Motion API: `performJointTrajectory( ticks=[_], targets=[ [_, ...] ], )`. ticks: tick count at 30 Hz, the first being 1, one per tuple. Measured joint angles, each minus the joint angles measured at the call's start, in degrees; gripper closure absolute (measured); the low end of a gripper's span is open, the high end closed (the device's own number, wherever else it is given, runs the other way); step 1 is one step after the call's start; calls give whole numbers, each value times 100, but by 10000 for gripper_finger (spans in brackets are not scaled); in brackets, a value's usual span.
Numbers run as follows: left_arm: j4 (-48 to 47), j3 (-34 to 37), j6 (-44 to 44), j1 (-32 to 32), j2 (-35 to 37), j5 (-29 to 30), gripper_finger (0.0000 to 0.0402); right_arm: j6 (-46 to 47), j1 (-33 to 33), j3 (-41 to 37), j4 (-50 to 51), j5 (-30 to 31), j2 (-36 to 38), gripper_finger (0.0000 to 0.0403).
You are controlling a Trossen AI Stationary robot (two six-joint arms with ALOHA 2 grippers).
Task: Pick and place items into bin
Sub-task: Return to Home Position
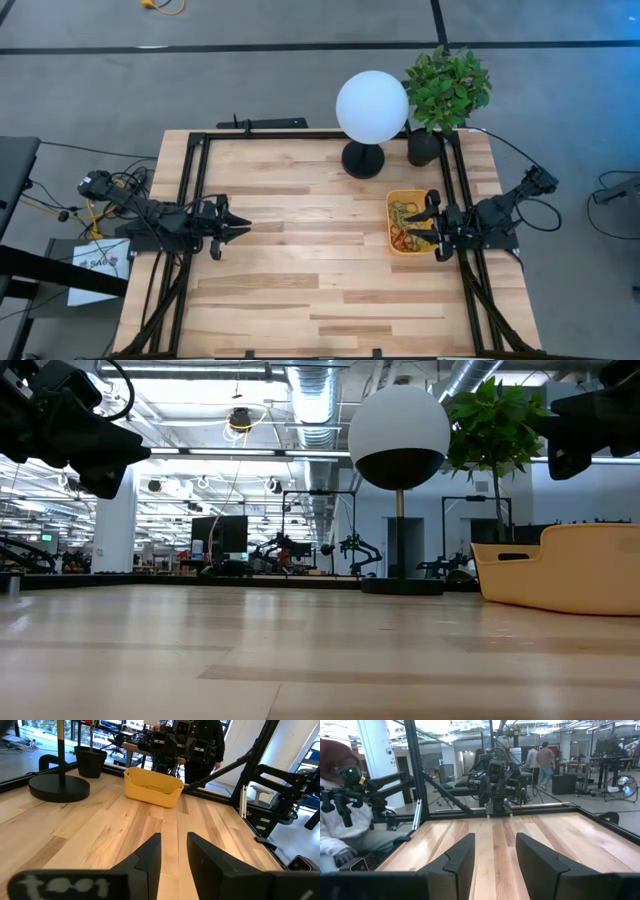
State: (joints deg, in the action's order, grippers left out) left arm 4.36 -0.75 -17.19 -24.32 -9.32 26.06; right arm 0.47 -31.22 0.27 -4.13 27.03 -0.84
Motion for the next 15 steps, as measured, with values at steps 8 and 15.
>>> performJointTrajectory(
  ticks=[8, 15],
  targets=[
    [0, 1, 0, -2, 0, 0, 319, 2, 0, 0, -1, -1, 0, 266],
    [0, 0, 2, -2, -2, 0, 319, 2, 0, 0, 0, 0, 0, 264]
  ],
)
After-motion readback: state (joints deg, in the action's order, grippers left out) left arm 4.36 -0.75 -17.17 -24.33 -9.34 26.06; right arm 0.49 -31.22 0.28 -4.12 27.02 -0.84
